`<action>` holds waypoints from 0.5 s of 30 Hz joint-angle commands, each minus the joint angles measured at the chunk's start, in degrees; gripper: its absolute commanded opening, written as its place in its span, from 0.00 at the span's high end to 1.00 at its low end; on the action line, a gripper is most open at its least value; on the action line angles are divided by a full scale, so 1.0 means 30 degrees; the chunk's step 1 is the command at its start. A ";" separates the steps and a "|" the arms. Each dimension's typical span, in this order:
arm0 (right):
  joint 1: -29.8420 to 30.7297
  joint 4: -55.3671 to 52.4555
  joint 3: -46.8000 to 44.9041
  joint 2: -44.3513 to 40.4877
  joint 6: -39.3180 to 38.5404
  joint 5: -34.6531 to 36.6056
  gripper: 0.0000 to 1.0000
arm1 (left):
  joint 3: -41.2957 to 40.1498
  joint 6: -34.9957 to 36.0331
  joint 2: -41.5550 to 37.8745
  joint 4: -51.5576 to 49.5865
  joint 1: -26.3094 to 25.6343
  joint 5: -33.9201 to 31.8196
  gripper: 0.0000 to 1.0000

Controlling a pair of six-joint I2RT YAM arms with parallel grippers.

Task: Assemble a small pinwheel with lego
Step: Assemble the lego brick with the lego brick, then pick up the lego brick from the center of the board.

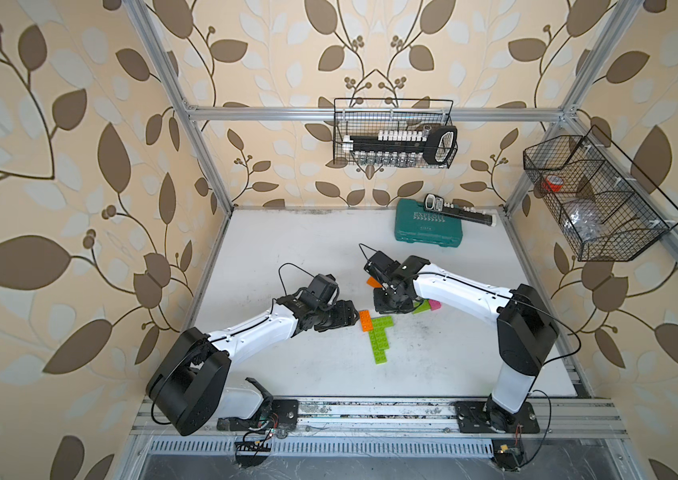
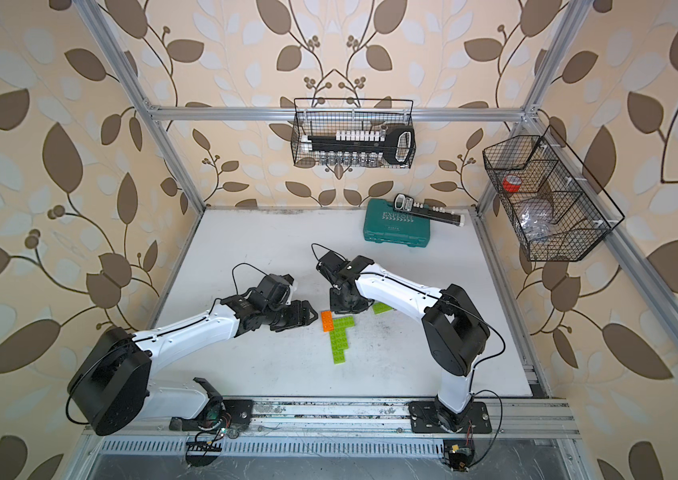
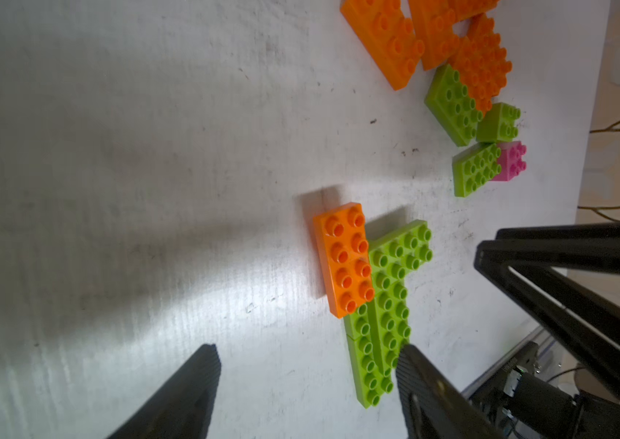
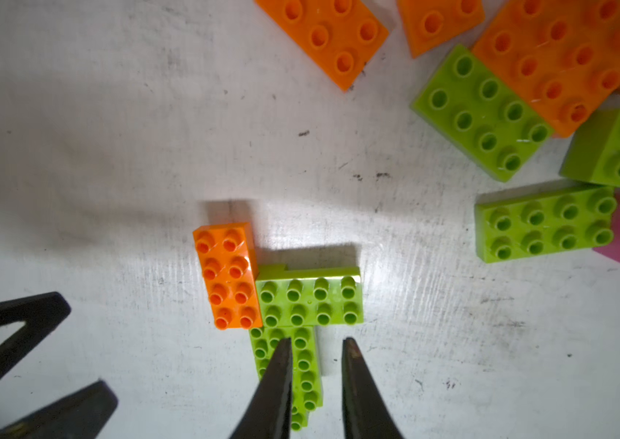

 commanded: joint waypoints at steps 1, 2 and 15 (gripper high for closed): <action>-0.0650 0.0187 -0.0628 -0.0526 -0.0862 -0.0070 0.79 | 0.1186 0.0669 0.0564 -0.0221 -0.0066 -0.0638 0.24; -0.0941 0.0313 -0.0691 -0.0547 -0.0995 -0.0205 0.80 | 0.1460 0.0803 0.0801 -0.0308 -0.0079 -0.0641 0.24; -0.3187 0.0220 0.2811 0.3012 0.0355 -0.0808 0.76 | 0.6673 0.2556 0.5562 -0.1690 0.0826 -0.0561 0.27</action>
